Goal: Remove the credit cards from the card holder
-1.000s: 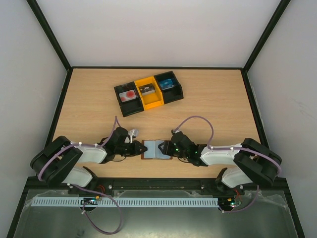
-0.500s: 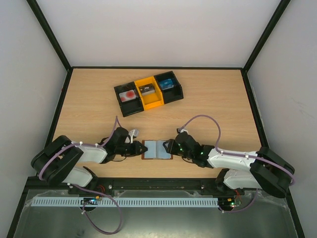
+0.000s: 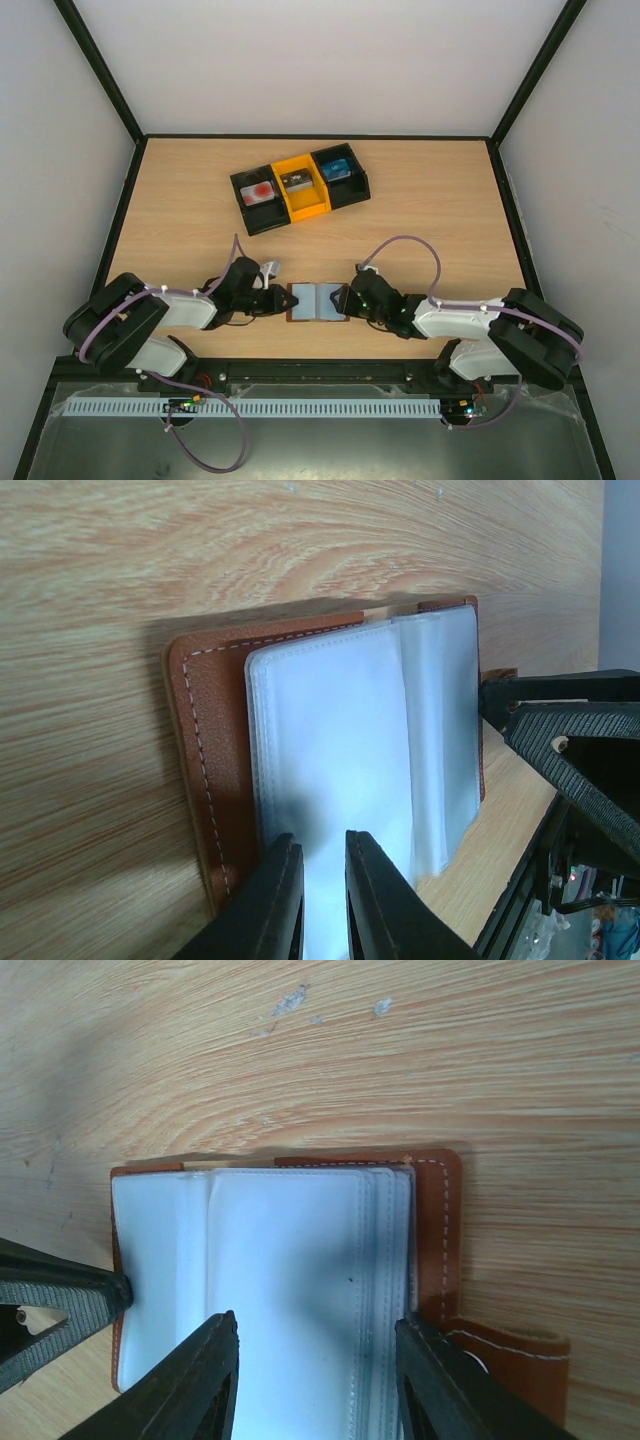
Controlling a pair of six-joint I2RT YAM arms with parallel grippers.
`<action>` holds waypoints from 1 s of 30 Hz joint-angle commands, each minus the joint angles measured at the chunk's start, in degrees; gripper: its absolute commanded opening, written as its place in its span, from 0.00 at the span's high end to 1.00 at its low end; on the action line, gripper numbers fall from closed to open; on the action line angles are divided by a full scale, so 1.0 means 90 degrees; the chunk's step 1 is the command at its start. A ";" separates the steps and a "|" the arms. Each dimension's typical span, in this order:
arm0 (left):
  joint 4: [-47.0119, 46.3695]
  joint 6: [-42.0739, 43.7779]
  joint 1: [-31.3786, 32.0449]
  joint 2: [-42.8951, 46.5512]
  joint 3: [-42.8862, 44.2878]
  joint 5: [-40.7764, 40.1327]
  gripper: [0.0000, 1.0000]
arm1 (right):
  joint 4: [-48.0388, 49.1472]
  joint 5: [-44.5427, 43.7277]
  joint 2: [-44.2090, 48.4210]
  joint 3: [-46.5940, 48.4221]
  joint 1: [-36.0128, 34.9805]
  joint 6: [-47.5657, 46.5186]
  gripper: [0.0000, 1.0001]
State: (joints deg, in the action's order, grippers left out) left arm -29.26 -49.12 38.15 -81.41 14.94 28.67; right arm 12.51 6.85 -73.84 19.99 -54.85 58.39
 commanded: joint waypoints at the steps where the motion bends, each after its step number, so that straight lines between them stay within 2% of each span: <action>1: 0.0235 0.0090 0.0067 -0.0080 -0.0041 -0.0045 0.85 | 0.0091 0.0084 -0.0241 -0.0052 -0.0042 0.0065 0.57; 9: 0.0148 0.0051 0.0097 -0.0159 -0.0011 -0.0041 0.85 | 0.0859 0.0520 -0.0432 -0.0070 -0.0048 0.0102 0.61; 16: 0.0121 0.0029 0.0135 -0.0188 -0.0017 -0.0060 0.85 | 0.1133 0.0573 -0.0626 0.0101 -0.0044 0.0089 0.69; 18: 0.0106 0.0026 0.0146 -0.0209 -0.0018 -0.0062 0.85 | 0.1239 0.0592 -0.0679 0.0131 -0.0039 0.0084 0.77; 21: 0.0090 0.0028 0.0153 -0.0236 -0.0011 -0.0060 0.85 | 0.1305 0.0529 -0.0701 0.0126 -0.0045 0.0058 0.96; 22: 0.0096 0.0028 0.0155 -0.0249 -0.0008 -0.0051 0.85 | 0.1312 0.0503 -0.0693 0.0112 -0.0042 0.0055 0.98; 30: 0.0205 0.0042 0.0155 -0.0187 0.0036 -0.0104 0.84 | 0.0833 0.0147 -0.0579 0.0063 -0.0046 -0.0076 0.96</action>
State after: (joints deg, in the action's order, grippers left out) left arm -30.48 -49.19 39.03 -82.28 15.03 28.60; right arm 22.72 11.38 -79.61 20.14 -54.85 58.96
